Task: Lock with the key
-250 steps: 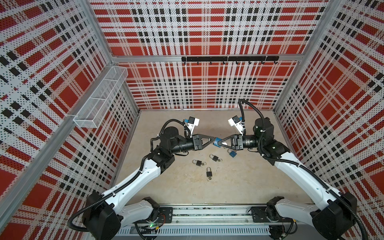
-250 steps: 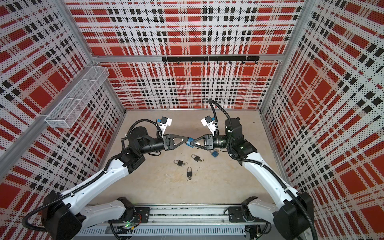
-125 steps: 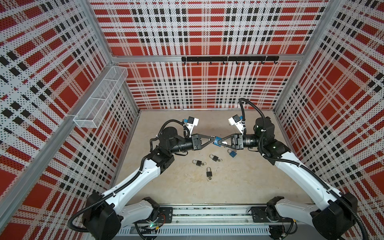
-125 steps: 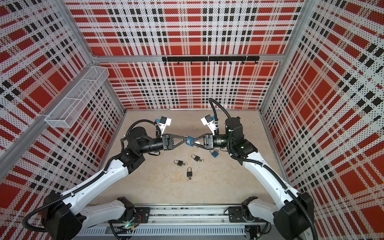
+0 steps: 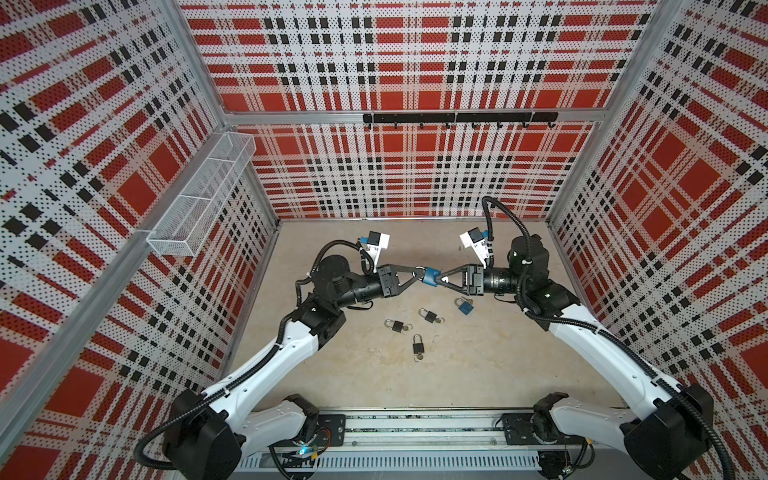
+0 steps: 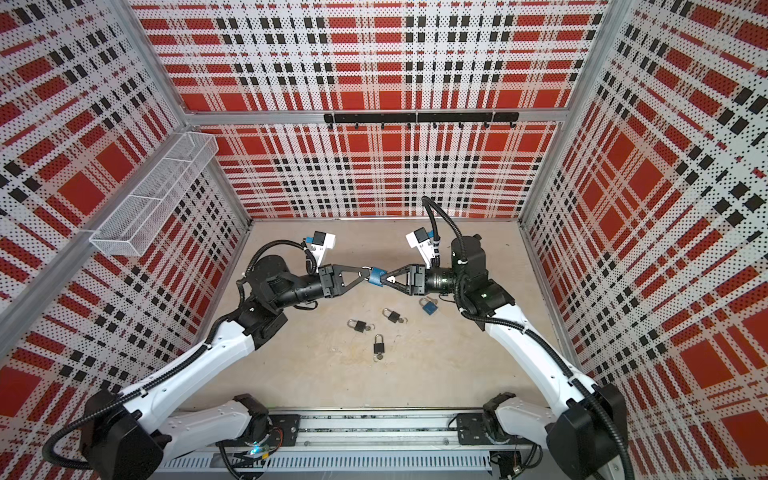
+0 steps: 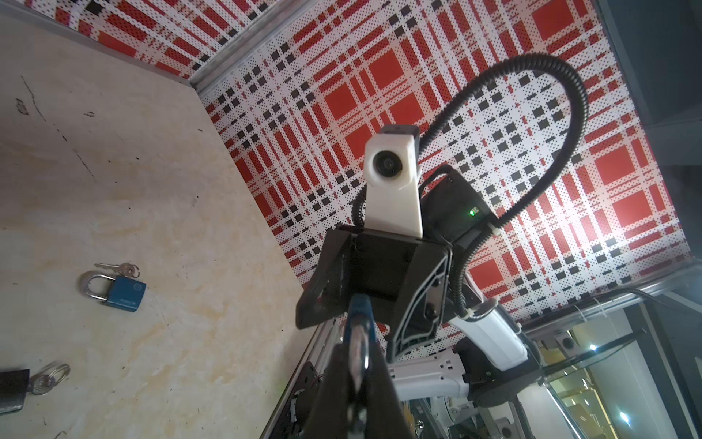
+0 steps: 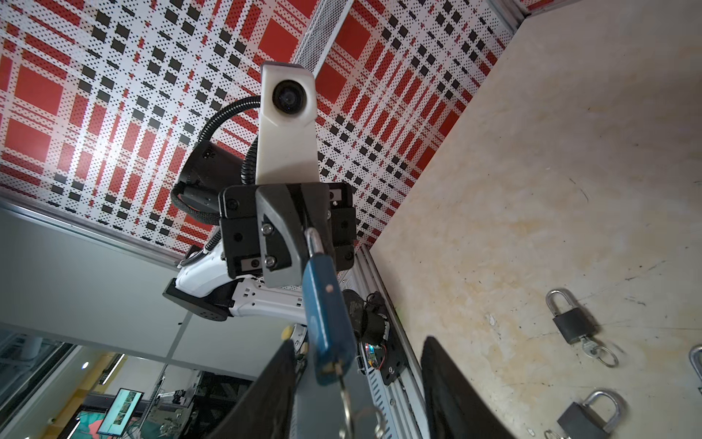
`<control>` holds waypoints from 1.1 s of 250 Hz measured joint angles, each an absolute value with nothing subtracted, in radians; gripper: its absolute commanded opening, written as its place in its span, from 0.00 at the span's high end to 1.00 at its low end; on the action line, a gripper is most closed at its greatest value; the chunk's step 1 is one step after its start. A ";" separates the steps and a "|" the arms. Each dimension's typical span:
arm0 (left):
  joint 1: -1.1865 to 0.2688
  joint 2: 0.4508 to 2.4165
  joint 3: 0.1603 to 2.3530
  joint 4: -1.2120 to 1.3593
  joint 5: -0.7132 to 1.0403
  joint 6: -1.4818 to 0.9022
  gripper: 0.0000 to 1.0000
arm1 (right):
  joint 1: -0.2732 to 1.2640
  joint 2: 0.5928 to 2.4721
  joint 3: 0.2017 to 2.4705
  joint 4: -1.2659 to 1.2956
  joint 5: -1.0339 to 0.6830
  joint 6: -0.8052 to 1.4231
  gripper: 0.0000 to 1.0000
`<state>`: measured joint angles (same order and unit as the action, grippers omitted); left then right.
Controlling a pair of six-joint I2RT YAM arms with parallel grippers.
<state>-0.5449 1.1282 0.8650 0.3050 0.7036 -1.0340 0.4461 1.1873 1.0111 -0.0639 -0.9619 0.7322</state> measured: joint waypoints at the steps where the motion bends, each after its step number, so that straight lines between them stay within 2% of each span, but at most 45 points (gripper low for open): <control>1: -0.545 1.128 0.865 0.305 0.703 -1.034 1.00 | 0.446 1.187 1.011 -0.064 -0.962 0.732 0.44; 72: -0.537 1.120 0.865 0.333 0.691 -1.055 1.00 | 0.414 1.166 0.995 -0.048 -0.952 0.739 0.45; 101: -0.535 1.119 0.865 0.337 0.691 -1.060 1.00 | 0.411 1.166 0.992 -0.035 -0.955 0.757 0.56; 185: -0.533 1.119 0.865 0.340 0.691 -1.069 1.00 | 0.411 1.175 0.992 0.031 -0.983 0.800 0.75; 247: -0.533 1.125 0.864 0.344 0.691 -1.069 1.00 | 0.411 1.186 0.992 0.075 -1.006 0.832 1.00; 275: -0.533 1.128 0.864 0.346 0.691 -1.069 1.00 | 0.411 1.186 0.992 0.080 -1.010 0.839 1.00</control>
<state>-0.5335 1.1278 0.8642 0.3462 0.6907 -1.0691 0.4107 1.1862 0.9924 0.0803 -1.0096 0.8394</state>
